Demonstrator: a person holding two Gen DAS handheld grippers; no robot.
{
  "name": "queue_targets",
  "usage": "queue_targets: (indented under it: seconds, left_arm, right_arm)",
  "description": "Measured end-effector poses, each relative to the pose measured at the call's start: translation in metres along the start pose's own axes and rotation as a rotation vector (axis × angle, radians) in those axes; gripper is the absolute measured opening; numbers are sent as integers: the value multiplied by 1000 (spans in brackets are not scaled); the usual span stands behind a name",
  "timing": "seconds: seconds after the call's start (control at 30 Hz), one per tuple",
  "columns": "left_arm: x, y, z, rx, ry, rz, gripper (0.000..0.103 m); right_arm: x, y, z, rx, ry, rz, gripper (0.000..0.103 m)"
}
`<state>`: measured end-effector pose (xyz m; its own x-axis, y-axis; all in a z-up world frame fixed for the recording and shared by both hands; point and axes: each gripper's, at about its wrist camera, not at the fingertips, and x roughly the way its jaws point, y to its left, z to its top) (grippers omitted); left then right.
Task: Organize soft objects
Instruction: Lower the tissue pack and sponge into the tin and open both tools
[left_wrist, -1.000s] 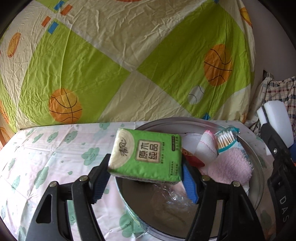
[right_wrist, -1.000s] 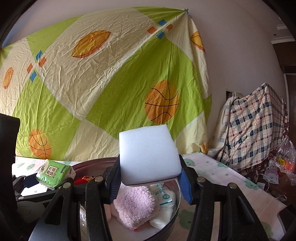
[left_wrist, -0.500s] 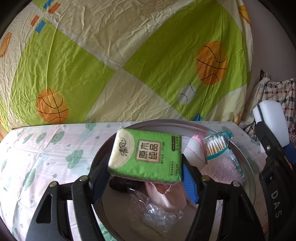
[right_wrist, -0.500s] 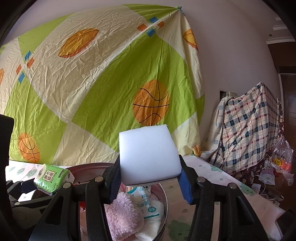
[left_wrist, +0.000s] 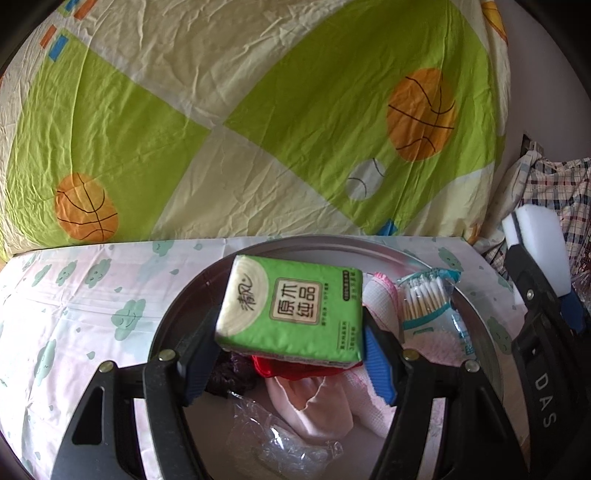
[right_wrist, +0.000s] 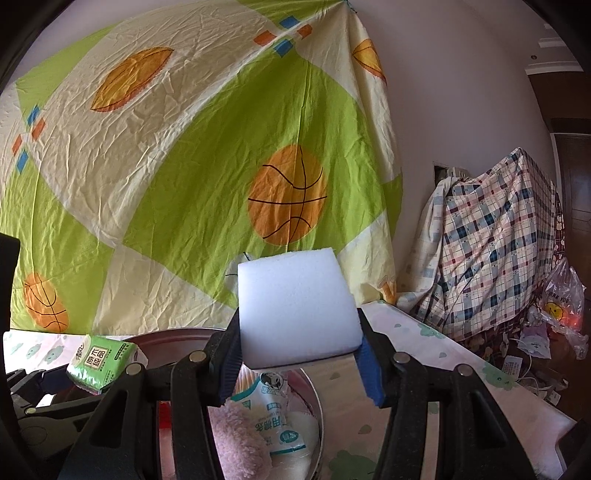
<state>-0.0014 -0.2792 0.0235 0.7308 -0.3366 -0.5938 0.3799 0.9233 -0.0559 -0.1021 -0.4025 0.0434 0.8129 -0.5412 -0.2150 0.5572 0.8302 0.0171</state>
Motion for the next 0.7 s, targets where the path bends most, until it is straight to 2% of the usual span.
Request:
queue_targets:
  seconds: [0.17, 0.7]
  left_arm:
    - [8, 1, 2, 41, 55, 29, 70]
    - [22, 13, 2, 39, 144, 71, 70]
  right_arm:
    - [8, 3, 0, -4, 31, 19, 57]
    - [20, 17, -5, -28, 131, 95, 57]
